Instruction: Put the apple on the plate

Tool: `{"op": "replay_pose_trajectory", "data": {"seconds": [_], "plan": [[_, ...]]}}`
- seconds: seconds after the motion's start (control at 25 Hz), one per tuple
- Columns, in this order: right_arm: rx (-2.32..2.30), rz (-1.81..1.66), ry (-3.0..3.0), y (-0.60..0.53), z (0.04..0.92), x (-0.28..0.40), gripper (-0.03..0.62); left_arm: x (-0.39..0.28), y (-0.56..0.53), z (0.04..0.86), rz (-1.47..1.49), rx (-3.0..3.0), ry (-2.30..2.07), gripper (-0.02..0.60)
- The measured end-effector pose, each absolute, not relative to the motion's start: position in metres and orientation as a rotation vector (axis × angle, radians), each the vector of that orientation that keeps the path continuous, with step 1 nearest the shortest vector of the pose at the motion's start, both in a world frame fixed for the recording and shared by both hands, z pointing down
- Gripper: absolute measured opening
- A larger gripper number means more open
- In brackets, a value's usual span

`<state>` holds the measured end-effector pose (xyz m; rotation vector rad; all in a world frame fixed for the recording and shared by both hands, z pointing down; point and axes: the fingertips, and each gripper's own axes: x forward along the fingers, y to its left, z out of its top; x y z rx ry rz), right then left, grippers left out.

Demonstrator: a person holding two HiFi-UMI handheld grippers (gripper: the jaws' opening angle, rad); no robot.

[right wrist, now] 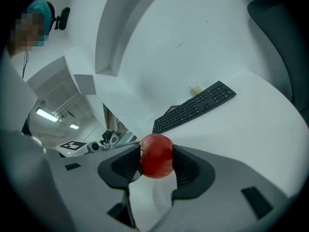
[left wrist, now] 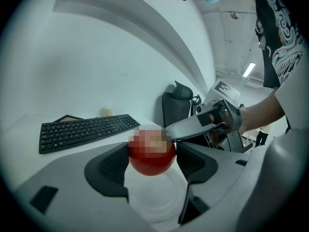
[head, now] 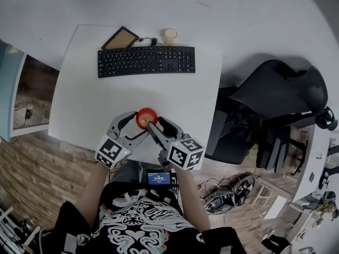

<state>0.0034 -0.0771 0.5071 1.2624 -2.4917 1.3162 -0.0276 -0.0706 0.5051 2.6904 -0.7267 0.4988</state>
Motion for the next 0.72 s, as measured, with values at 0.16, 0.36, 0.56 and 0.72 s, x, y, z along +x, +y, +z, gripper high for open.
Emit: {"op": "replay_pose_trajectory", "data": {"seconds": [0.16, 0.36, 0.56, 0.72], "plan": [[1.256, 1.317, -2.473, -0.069, 0.511, 0.002, 0.225, -0.029, -0.063, 0.51, 0.528, 2.689, -0.72, 0.299], [1.231, 1.325, -2.448, -0.06, 0.522, 0.001, 0.225, -0.03, -0.054, 0.522, 0.553, 2.667, -0.709, 0.299], [1.199, 1.321, -2.4, -0.055, 0.542, 0.0, 0.225, -0.028, -0.051, 0.54, 0.601, 2.644, -0.677, 0.299], [1.191, 1.317, -2.36, -0.05, 0.556, -0.001, 0.225, -0.028, -0.046, 0.554, 0.659, 2.631, -0.66, 0.299]]}}
